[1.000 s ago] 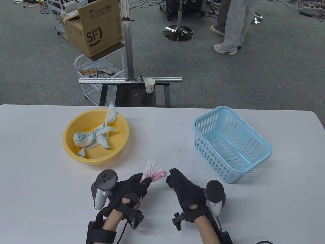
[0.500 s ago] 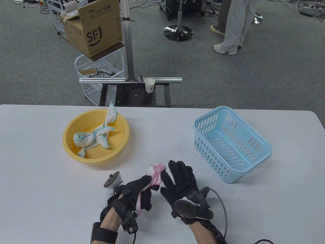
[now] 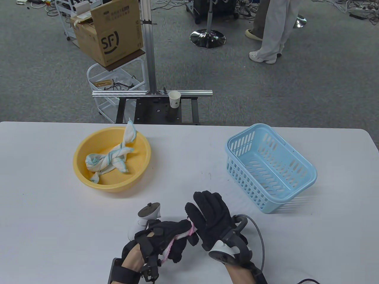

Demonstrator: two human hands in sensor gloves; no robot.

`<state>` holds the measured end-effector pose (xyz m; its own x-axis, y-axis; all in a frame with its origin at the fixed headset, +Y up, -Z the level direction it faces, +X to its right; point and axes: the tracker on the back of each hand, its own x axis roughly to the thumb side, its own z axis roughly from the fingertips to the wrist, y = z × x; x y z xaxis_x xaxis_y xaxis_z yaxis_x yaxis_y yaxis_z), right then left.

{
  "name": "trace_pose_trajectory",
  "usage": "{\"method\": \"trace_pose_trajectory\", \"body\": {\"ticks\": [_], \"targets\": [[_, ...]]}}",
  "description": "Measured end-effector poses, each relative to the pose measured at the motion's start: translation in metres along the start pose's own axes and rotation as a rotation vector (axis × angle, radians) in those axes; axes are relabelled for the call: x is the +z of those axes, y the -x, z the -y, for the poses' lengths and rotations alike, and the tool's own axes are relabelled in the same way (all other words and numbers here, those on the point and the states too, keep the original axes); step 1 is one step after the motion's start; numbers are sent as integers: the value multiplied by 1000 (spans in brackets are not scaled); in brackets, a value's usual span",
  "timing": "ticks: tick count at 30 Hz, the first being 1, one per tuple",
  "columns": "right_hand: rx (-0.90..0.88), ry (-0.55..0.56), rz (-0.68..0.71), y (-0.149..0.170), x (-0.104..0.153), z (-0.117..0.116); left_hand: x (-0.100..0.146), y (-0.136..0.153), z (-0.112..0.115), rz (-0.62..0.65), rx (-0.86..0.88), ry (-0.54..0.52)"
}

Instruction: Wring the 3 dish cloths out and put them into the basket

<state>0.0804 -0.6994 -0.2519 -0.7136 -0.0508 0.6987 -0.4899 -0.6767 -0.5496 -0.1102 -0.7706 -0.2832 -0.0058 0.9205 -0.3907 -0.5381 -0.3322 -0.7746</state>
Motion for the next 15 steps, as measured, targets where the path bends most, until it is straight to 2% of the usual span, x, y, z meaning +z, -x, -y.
{"method": "trace_pose_trajectory", "body": {"ticks": [3, 8, 10, 15], "targets": [[-22, -32, -25, 1, -1, -3, 5, -6, -5, -2, -78, -57], [-25, -127, -51, 2, -3, -10, 11, -15, -9, -52, -311, -183], [-30, -168, -61, 2, -3, -13, 13, -22, -8, -70, -504, -270], [-7, -282, -69, -3, -4, -20, 17, -31, -1, -147, -860, -430]]}}
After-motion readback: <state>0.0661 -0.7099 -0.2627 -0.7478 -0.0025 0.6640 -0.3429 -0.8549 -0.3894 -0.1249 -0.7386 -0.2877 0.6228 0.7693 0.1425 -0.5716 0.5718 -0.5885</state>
